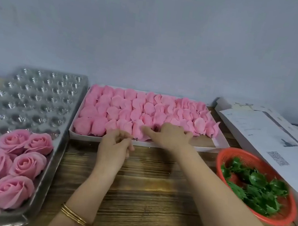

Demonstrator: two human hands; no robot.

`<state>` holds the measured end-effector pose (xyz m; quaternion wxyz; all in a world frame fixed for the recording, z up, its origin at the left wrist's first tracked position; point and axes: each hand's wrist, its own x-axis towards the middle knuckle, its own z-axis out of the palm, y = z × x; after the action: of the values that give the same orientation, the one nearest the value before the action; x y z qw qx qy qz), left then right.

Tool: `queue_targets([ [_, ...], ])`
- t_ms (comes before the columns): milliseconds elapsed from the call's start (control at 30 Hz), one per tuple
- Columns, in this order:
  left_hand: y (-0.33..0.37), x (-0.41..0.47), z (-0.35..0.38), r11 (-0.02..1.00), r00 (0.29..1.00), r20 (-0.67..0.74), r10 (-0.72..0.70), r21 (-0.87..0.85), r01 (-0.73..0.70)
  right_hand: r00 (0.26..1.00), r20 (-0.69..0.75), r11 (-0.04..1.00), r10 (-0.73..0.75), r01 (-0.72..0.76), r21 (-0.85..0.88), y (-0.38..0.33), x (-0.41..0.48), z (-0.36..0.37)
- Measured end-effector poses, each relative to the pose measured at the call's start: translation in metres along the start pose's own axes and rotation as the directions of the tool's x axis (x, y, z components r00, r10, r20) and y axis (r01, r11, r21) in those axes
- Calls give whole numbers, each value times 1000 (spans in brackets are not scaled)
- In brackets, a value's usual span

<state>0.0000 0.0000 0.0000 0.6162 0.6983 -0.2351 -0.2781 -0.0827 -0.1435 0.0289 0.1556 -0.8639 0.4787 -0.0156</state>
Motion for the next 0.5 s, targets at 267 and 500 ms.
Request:
queue_targets([
  [267,-7,4,-2,1000,1000,-1,-9,-23,9,966,238,958,-103,31,286,-8,14,-9],
  [500,2,6,-3,998,1000,-14,7,-64,-8,988,149,915,-49,-15,403,-22,16,0],
])
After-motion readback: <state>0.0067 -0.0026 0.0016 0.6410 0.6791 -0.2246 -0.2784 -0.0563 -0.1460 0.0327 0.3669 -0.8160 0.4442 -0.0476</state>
